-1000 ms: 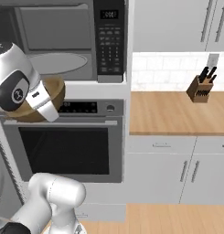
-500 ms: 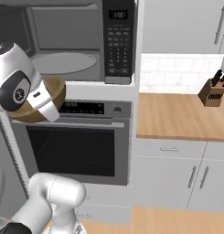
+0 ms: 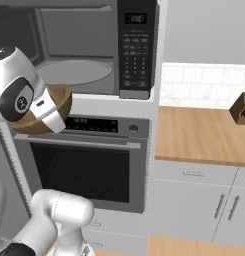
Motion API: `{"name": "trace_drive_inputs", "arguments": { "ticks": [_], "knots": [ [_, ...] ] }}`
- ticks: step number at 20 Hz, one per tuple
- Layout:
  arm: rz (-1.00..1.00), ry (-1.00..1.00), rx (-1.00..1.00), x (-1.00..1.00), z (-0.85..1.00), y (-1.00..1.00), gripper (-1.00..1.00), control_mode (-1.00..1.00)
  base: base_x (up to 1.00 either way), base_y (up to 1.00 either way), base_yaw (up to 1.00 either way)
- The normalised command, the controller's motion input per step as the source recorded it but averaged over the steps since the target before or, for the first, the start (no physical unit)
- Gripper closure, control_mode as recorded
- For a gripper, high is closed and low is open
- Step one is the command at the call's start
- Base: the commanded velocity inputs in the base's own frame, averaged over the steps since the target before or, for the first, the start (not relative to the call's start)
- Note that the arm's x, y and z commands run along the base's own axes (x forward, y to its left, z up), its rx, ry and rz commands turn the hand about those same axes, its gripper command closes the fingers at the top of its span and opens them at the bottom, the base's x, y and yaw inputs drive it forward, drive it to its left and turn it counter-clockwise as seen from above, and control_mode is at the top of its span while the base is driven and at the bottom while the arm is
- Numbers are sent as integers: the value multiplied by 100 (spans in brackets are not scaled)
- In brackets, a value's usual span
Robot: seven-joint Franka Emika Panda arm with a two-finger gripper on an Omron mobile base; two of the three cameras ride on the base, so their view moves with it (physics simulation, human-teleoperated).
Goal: Pick the lemon wedge from the sink and place it in the bowl. Then pick the bowl and place it in the microwave. Then close the microwave door and press the start button.
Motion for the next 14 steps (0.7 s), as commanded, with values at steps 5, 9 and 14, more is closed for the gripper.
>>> {"name": "trace_drive_inputs", "arguments": {
  "ticks": [5, 9, 14],
  "knots": [
    [0, 0, 0, 0, 0, 0, 100, 100, 5, -5, 6],
    [1, -27, 14, 32, 94, -15, 100, -100, 0, 0, 0],
    [-3, -13, 15, 91, 83, -9, 100, -100, 0, 0, 0]
  ]
}}
